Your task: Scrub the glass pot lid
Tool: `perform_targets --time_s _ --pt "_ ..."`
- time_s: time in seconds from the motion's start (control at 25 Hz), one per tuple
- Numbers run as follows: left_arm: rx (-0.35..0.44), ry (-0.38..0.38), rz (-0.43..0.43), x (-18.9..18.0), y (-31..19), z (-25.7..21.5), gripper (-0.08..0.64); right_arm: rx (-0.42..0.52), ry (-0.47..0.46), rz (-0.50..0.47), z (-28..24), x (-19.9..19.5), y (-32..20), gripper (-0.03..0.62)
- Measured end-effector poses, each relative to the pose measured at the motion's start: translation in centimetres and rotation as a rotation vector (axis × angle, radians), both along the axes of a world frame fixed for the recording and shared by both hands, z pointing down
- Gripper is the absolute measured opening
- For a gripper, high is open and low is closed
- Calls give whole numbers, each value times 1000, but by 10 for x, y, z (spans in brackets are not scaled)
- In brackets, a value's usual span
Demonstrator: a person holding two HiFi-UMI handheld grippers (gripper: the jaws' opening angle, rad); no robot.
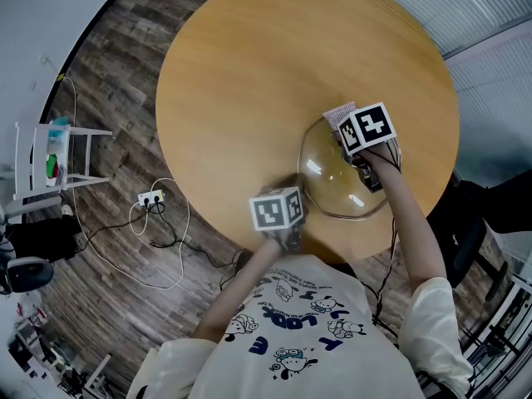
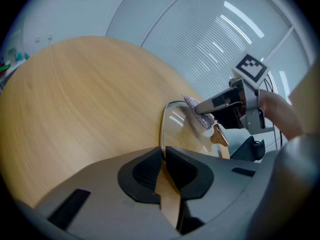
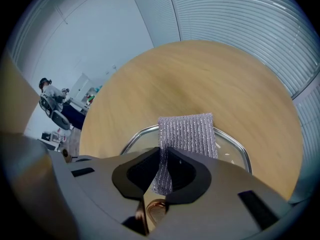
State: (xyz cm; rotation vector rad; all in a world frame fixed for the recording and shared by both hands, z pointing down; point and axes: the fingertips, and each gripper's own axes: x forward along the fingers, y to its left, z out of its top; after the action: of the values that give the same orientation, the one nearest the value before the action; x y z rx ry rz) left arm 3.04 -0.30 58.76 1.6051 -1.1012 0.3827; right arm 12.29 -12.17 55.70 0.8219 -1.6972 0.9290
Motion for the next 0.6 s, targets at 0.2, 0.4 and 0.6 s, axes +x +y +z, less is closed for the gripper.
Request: perform_targets --time_s 0.2,0.4,0.6 --pt "1 -1 2 0 0 1 37 5 4 21 0 9 -2 61" --pt "1 -5 3 -1 -1 2 37 9 8 43 1 17 -4 61" --pt "0 -5 4 -2 0 0 37 13 20 70 -2 28 -5 61"
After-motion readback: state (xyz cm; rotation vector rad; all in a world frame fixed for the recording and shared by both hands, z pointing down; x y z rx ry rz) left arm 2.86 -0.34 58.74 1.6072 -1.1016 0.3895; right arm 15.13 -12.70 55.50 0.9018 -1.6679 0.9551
